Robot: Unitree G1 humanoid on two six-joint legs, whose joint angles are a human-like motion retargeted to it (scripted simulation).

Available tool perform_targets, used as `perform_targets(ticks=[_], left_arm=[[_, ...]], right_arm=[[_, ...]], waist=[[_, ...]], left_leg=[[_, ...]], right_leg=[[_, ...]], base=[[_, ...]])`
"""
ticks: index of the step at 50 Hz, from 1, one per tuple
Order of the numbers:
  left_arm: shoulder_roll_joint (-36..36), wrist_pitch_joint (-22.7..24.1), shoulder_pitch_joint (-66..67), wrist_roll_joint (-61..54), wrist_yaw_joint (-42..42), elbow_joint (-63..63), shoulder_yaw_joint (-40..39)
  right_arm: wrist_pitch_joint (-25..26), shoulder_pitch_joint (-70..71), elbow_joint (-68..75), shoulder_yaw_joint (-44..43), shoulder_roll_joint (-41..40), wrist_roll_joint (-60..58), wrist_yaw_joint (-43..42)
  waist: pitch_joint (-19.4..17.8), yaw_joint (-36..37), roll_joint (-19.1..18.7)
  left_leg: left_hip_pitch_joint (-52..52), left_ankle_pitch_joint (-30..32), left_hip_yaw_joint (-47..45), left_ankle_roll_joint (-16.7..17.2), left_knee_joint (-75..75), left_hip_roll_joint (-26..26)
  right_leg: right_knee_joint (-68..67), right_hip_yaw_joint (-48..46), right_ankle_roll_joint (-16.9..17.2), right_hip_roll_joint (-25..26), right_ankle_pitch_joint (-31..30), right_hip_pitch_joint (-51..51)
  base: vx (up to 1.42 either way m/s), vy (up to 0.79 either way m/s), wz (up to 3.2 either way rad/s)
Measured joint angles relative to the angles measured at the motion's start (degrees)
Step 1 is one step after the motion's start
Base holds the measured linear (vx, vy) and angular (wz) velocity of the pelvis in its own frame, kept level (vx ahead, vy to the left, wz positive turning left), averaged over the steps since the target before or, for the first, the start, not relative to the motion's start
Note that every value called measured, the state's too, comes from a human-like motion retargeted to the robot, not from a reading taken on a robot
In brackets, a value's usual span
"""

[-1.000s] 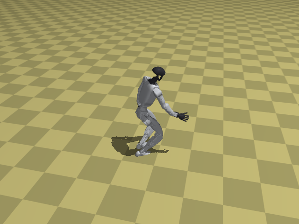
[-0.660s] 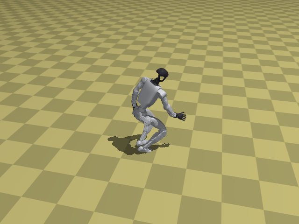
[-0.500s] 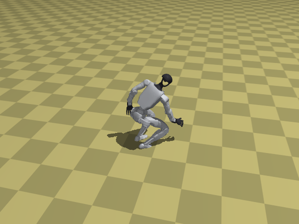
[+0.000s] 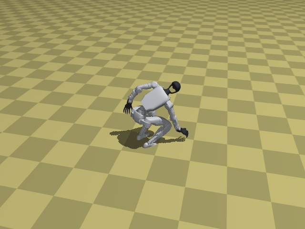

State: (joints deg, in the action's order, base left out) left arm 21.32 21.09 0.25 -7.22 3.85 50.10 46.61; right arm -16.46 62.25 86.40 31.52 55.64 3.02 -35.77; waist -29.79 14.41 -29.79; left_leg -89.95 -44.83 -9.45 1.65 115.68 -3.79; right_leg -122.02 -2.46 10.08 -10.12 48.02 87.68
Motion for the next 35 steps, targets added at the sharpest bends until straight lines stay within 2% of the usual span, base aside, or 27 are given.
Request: perform_targets(ticks=[2, 5, 10, 17, 28, 32, 35], left_arm=[[-3.6, -0.6, -2.3, -2.0, 0.8, 1.8, -2.1], [-7.9, -1.3, -3.2, -4.8, 1.6, 4.2, -4.0], [-9.9, -2.0, -3.3, -6.3, 2.6, 6.5, -6.7], [-10.7, -2.9, -3.3, -0.2, 4.1, 9.4, -8.5], [-7.0, -4.0, 0.5, 13.8, 6.0, 13.4, -12.5], [-4.6, -3.9, 2.6, 15.9, 8.5, 14.8, -15.4], [-2.8, -4.0, 3.4, 16.8, 10.6, 16.0, -18.1]], right_arm=[[-0.4, -0.5, -2.7, -1.3, -1.5, 4.6, 1.9], [-1.2, -5.9, -6.9, -4.1, -4.9, 10.6, 3.9], [-2.3, -17.8, -14.8, -10.3, -13.1, 17.1, 6.4], [-3.8, -27.7, -24.7, -14.7, -20.2, 19.9, 7.5], [-7.6, -34.7, -52.2, -15.7, -18.7, 19.7, 9.3], [-9.7, -36.7, -64.8, -15.0, -16.5, 19.6, 9.7], [-11.4, -38.6, -73.5, -14.7, -15.2, 19.5, 9.6]], waist=[[1.4, -1.0, 0.0], [8.3, -0.5, 0.6], [14.5, -0.6, 6.5], [21.4, -1.6, 14.2], [33.2, -3.0, 26.5], [36.5, -4.7, 30.8], [38.3, -7.4, 34.2]], left_leg=[[0.0, 2.4, 0.7, -0.8, -4.9, 0.0], [0.0, 4.8, 1.3, -2.5, -11.9, -0.8], [6.9, 5.8, -0.6, -4.7, -21.4, -2.7], [16.8, 7.6, -3.3, -4.8, -33.5, -3.3], [31.9, 4.8, -5.8, -3.9, -45.8, -2.4], [38.5, 2.2, -4.7, -4.0, -49.6, 0.1], [42.6, 0.6, -4.2, -4.9, -53.4, 3.2]], right_leg=[[6.1, -1.9, 0.8, -2.0, -0.6, -2.0], [14.7, -4.9, 1.3, -3.8, -2.0, -3.9], [25.4, -5.9, 0.7, -3.2, -2.9, -10.1], [37.8, -5.7, -2.2, -1.2, -3.9, -18.9], [53.8, -7.2, -5.2, 2.0, -7.0, -31.5], [56.3, -8.0, -5.2, 2.2, -6.5, -36.2], [55.4, -8.0, -4.7, 0.4, -5.6, -38.2]], base=[[-0.03, 0.0, 0.53], [0.0, -0.01, 0.33], [0.01, -0.01, -0.01], [0.08, -0.04, 0.03], [0.12, -0.02, 0.1], [0.13, 0.03, 0.14], [0.09, 0.05, 0.47]])
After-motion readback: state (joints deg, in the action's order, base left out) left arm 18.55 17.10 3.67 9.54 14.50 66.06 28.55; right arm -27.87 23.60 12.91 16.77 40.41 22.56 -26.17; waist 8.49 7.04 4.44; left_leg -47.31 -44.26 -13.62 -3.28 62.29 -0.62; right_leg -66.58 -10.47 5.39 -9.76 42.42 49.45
